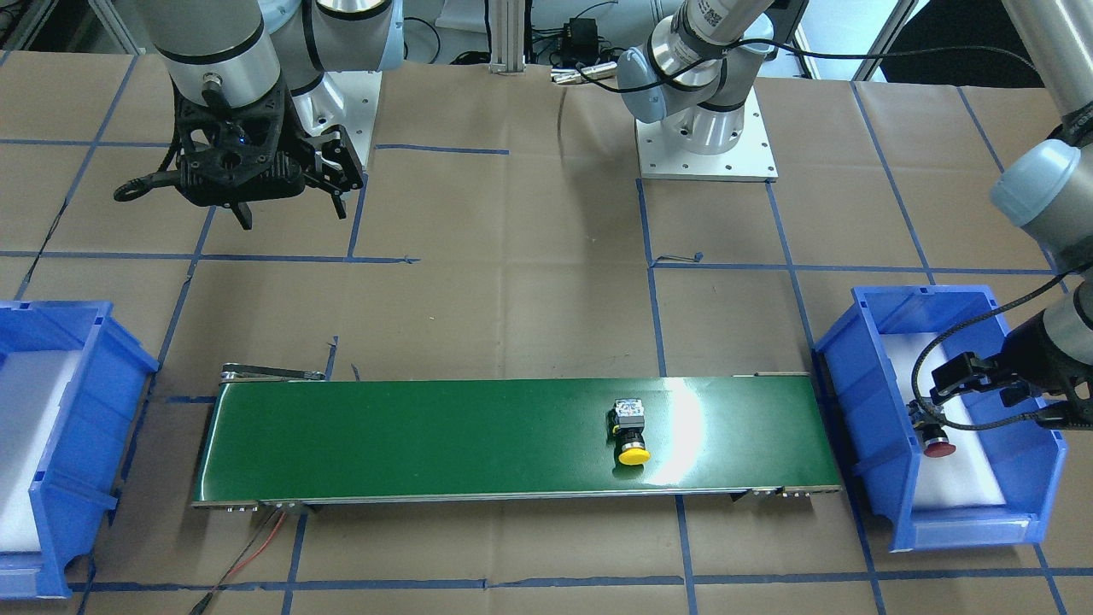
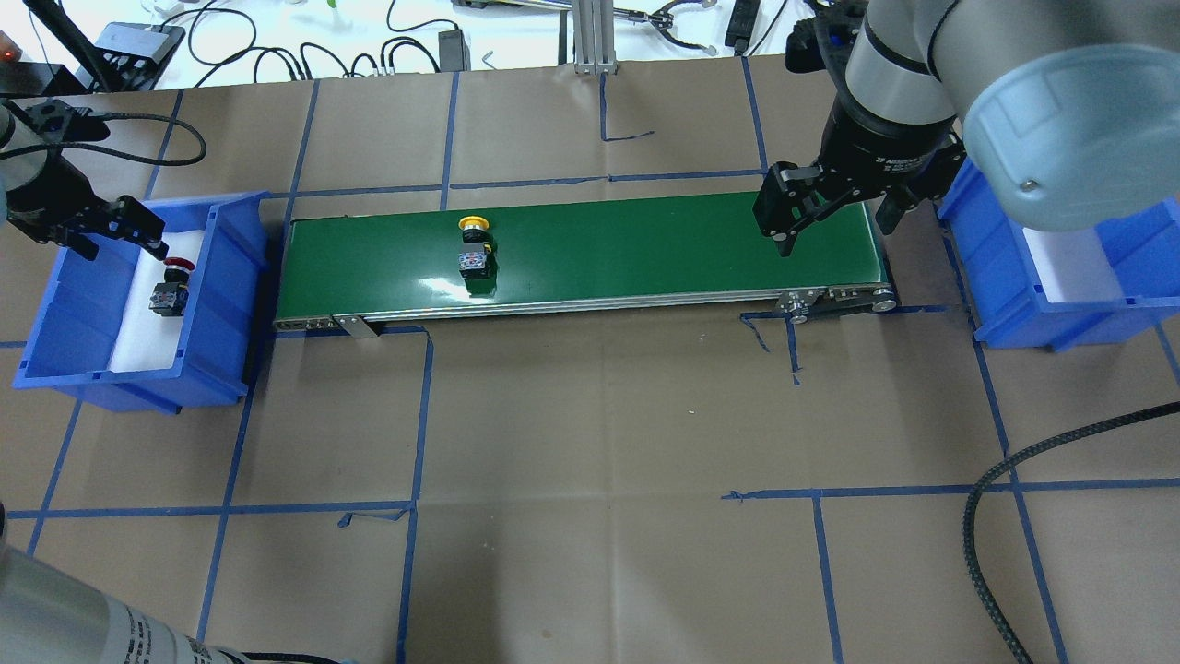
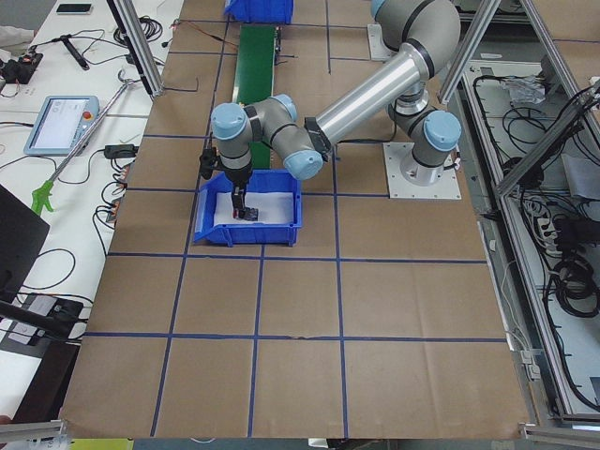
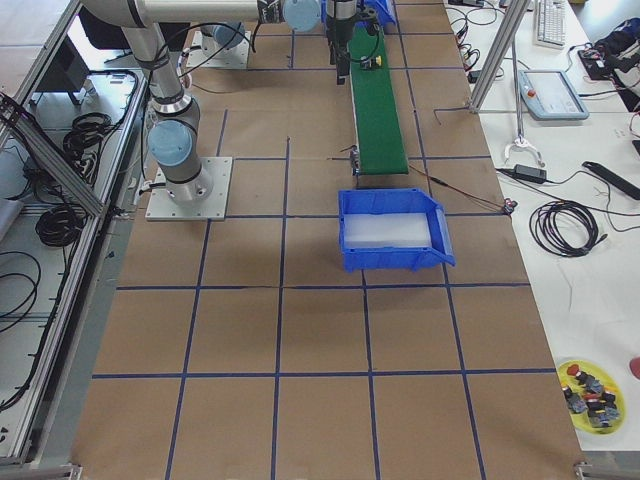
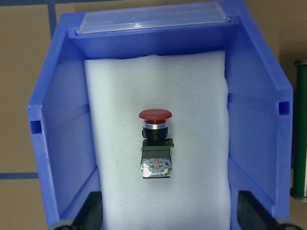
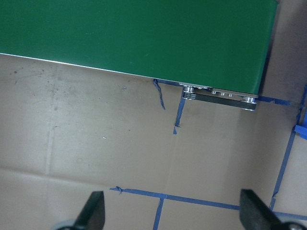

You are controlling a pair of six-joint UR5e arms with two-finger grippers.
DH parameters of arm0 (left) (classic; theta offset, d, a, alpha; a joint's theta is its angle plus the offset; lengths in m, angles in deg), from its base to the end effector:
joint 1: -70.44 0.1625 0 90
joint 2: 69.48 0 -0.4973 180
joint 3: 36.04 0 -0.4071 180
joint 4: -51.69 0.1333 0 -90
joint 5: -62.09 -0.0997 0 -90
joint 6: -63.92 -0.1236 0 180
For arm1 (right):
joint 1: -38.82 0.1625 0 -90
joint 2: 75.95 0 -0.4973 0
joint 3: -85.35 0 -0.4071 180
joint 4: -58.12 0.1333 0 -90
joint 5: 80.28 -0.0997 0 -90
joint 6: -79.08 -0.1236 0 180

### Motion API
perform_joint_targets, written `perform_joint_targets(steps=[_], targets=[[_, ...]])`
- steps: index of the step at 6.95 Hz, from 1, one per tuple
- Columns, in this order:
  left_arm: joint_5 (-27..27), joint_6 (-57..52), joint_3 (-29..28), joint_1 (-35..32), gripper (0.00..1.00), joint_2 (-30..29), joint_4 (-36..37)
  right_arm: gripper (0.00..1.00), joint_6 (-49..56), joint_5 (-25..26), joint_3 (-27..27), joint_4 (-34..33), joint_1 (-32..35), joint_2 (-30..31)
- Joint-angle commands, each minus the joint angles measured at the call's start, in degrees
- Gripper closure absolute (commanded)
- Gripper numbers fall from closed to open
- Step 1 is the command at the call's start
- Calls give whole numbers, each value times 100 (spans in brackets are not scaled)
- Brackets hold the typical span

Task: Transport two buttons from left to right
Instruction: 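Lower the left gripper and grasp the red-capped push button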

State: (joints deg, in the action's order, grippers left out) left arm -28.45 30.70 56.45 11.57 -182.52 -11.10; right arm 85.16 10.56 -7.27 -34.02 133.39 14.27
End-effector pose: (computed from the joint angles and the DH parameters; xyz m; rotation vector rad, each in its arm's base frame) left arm 0.2308 -0.6378 0.3241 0.0566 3.1173 -0.0309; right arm 0.1712 -0.4919 0.5187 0.2903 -3.1135 -0.0074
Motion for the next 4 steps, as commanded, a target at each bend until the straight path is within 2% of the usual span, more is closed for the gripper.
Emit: perform_joint_targets(steps=[1, 4], targets=[[158, 0, 408, 104, 2, -209, 695, 0, 7, 4, 16, 4, 0, -31], [159, 0, 471, 104, 2, -534, 978, 0, 7, 12, 16, 4, -9, -31]])
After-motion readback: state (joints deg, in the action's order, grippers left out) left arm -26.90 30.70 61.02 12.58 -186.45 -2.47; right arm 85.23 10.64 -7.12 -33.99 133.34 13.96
